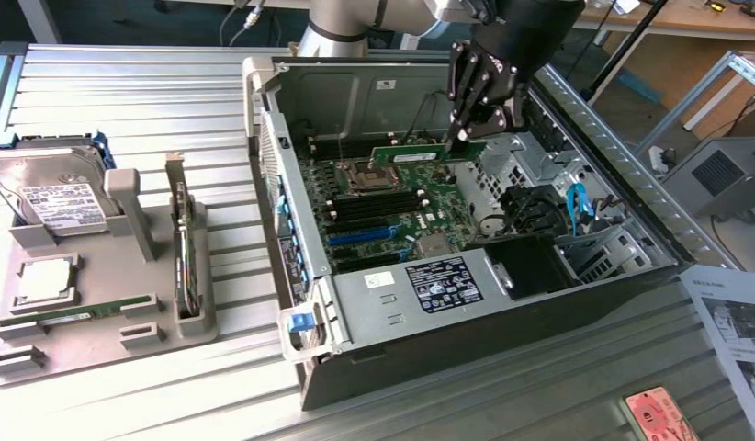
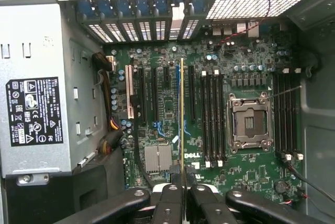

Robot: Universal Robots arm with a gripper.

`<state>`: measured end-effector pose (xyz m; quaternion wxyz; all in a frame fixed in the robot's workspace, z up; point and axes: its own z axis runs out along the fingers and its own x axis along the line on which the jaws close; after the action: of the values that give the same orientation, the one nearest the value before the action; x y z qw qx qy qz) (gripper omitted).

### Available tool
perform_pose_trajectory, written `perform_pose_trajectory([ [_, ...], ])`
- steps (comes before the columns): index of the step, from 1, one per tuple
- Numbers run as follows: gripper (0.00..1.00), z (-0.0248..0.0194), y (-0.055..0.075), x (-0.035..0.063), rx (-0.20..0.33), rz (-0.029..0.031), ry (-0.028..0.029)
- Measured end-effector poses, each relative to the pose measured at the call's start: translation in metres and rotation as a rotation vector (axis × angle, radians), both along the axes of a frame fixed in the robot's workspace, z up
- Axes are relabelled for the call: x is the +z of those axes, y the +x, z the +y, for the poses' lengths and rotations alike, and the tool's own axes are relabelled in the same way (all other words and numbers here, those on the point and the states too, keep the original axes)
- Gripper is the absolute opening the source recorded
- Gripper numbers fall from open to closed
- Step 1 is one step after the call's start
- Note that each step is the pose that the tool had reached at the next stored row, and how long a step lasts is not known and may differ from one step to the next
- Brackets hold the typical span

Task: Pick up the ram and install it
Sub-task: 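Pick up the ram and move it above insertion slot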

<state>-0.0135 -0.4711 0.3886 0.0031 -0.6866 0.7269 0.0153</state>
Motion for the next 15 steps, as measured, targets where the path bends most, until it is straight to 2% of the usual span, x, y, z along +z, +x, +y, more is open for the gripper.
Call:
perform_pose_trajectory([
  [15, 0.12, 0.0144, 0.0, -0.0007, -0.007, 0.0, 0.0001],
])
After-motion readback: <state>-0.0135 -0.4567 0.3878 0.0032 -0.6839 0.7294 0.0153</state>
